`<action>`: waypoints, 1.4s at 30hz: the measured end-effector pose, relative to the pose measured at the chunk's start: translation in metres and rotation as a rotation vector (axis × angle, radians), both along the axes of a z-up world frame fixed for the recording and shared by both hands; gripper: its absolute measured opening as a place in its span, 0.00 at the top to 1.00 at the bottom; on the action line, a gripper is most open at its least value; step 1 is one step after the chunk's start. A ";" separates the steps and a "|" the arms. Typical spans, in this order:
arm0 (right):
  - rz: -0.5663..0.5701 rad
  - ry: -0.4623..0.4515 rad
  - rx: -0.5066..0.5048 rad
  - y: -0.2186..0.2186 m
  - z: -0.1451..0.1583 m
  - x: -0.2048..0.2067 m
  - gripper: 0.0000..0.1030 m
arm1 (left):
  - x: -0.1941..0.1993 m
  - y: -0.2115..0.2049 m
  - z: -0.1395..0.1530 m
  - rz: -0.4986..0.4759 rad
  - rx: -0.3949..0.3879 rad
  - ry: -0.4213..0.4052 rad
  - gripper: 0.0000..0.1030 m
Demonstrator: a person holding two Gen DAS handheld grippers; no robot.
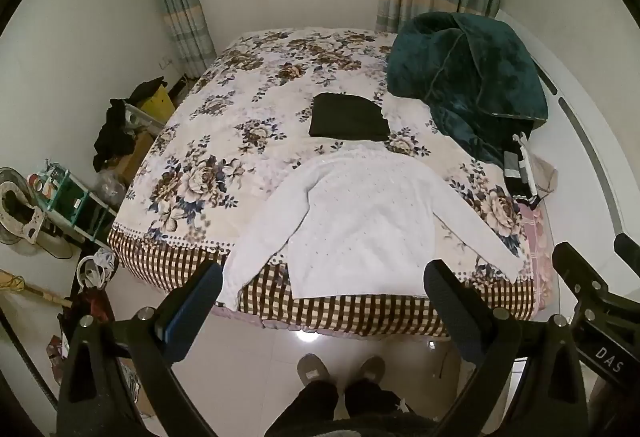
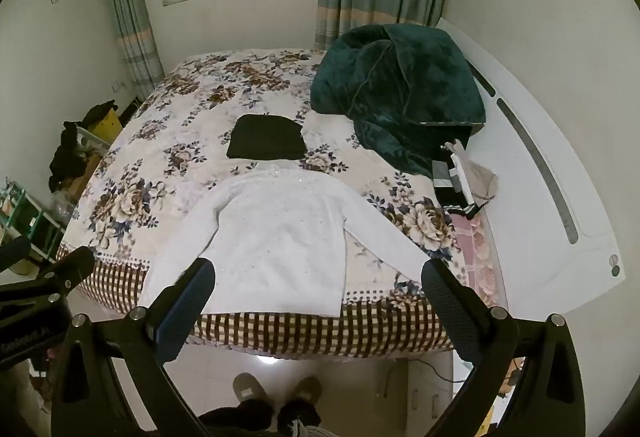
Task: Fold small clothes
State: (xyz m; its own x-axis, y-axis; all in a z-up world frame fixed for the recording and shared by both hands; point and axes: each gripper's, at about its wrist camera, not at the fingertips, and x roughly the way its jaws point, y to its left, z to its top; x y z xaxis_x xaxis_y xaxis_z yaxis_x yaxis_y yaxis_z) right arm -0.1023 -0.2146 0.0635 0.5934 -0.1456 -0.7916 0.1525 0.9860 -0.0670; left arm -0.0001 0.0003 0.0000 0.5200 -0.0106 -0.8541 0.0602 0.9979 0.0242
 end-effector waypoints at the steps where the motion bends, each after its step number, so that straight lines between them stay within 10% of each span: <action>1: 0.000 0.000 0.000 0.000 0.000 0.000 0.00 | 0.000 0.000 0.000 -0.001 0.003 0.004 0.00; 42: 0.002 0.005 -0.008 0.011 0.005 0.010 0.00 | 0.002 0.015 -0.004 -0.004 0.005 0.005 0.00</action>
